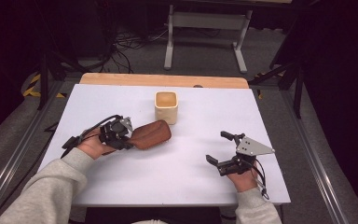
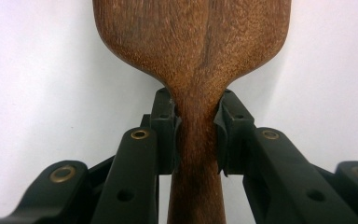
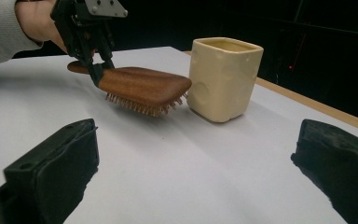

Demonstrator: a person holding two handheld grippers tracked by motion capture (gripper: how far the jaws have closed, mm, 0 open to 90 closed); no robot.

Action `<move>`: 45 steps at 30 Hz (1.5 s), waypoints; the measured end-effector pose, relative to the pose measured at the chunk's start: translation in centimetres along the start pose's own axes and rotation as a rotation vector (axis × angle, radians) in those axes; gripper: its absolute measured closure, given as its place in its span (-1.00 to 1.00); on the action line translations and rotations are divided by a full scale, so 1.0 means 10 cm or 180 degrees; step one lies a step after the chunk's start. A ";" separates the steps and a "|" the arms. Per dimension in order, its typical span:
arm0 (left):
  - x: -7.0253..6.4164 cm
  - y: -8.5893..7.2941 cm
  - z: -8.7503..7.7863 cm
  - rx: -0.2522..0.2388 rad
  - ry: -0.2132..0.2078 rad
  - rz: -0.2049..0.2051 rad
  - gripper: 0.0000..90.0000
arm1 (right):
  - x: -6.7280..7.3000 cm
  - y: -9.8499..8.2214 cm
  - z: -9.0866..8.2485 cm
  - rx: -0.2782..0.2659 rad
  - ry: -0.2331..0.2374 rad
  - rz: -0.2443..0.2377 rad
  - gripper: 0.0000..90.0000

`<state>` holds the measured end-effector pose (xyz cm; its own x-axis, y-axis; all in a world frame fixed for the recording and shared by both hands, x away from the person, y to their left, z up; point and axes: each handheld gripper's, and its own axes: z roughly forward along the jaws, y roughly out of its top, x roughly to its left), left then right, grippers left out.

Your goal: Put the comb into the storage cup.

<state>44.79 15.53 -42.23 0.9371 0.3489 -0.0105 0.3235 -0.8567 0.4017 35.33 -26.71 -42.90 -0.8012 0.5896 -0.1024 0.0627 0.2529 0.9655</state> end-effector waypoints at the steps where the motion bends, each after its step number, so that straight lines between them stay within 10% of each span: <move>1: -0.02 0.00 -0.03 -0.0041 0.0045 0.0026 0.63 | 0.00 0.00 0.00 0.0000 0.0000 0.0001 -1.00; 21: -0.34 -0.13 -0.38 -0.1023 0.0224 -0.0013 0.62 | 0.01 0.00 0.01 -0.0010 0.0007 -0.0009 -0.99; 45: -0.66 -0.33 -0.20 -0.2162 0.0303 -0.0180 0.62 | 0.08 0.10 0.05 -0.0022 0.0079 -0.0071 -0.98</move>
<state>37.27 16.83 -41.65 0.8955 0.4446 0.0195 0.1886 -0.4190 0.8882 35.03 -25.55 -42.15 -0.8169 0.5646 -0.1181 0.0407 0.2605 0.9646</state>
